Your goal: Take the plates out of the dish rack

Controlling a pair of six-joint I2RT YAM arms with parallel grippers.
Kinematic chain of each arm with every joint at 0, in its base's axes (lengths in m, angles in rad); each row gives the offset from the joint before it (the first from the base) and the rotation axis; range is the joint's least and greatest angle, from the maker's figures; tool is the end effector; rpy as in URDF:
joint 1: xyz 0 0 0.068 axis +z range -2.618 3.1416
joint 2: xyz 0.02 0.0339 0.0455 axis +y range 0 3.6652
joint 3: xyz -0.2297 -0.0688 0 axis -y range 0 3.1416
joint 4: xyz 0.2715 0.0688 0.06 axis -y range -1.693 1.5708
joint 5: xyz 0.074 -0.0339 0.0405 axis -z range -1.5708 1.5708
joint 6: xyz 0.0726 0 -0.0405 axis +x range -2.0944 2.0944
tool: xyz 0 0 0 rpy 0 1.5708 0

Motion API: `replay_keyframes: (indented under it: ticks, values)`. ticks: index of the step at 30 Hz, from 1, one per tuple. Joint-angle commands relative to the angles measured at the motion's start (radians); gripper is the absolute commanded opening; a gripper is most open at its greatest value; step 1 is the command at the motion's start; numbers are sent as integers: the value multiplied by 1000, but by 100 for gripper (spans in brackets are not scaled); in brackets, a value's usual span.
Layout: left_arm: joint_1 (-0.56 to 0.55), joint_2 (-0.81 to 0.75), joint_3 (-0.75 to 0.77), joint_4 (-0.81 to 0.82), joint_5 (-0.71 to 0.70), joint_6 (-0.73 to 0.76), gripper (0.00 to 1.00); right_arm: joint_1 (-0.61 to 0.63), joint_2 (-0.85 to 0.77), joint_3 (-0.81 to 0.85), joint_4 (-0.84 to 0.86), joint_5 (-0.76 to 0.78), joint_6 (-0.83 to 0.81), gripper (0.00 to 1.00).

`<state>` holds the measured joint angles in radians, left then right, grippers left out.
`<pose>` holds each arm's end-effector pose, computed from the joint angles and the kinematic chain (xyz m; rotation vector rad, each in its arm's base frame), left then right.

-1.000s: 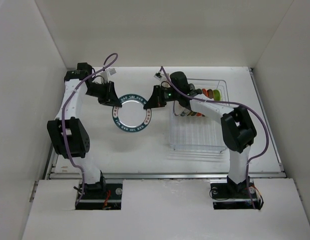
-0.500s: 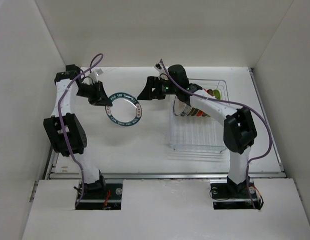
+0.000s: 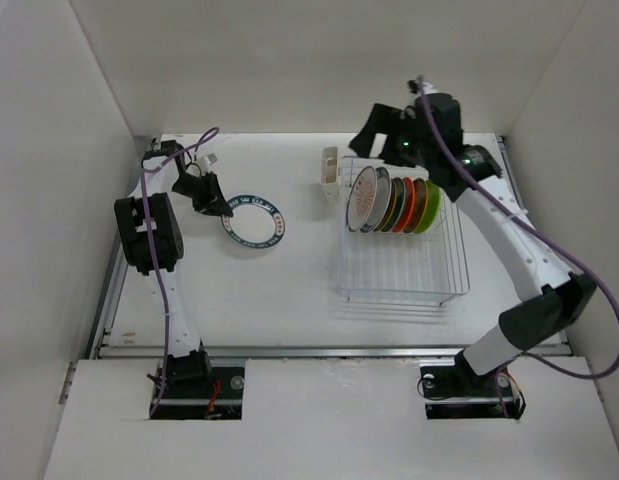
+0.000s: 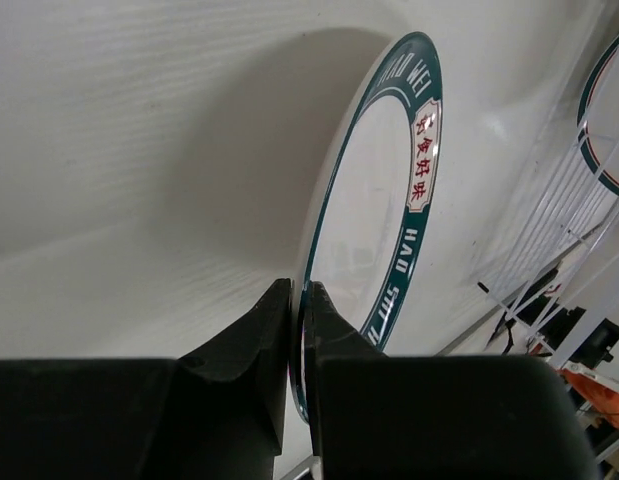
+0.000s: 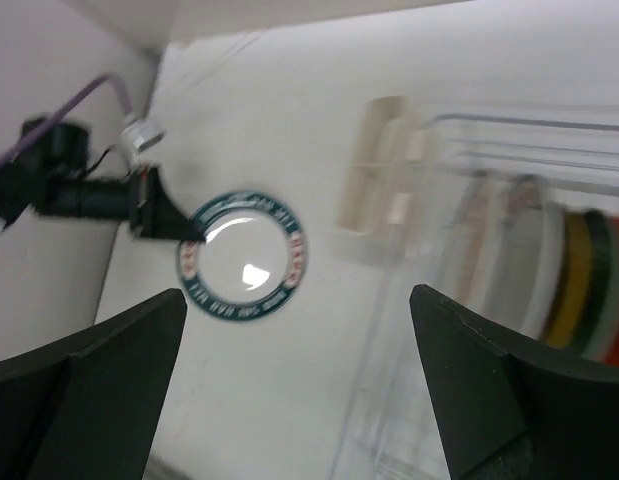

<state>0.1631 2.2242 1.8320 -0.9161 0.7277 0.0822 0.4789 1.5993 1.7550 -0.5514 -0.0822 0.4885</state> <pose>0.4684 0.0281 0.1237 0.0258 2.6436 -0.9553 0.3705 0.1991 0.3881 -0.0459 2.0341 0.7040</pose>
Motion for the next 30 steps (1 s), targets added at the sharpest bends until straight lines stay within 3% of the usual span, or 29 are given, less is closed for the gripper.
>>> replay_keyframes:
  ticks: [1, 4, 6, 9, 13, 14, 17, 21, 25, 30]
  values:
    - [-48, 17, 79, 20, -66, -29, 0, -81, -62, 3, -244, 281, 77, 99]
    - [-48, 48, 104, 33, -111, -77, 0, -124, -87, -40, -324, 447, 105, 91]
    - [-57, 63, 113, 42, -169, -88, 0, -157, -101, -105, -335, 527, 120, 91]
    - [-57, 72, 122, 51, -235, -98, 0, -222, -124, -198, -335, 542, 151, 87]
    - [-66, 72, 122, 42, -278, -88, 15, -296, -93, -250, -335, 530, 151, 87]
    - [-66, 72, 122, 42, -278, -78, 23, -307, -75, -265, -326, 521, 151, 87]
    - [-76, 72, 122, 22, -298, -68, 33, -329, -50, -291, -271, 486, 125, 77]
    - [-76, 72, 131, 13, -309, -68, 40, -338, -21, -302, -231, 472, 88, 68]
    - [-85, 49, 141, 2, -355, -68, 49, -338, -12, -339, -179, 435, 65, 52]
    - [-85, -27, 141, -18, -407, -87, 55, -338, 22, -370, -131, 421, 33, 52]
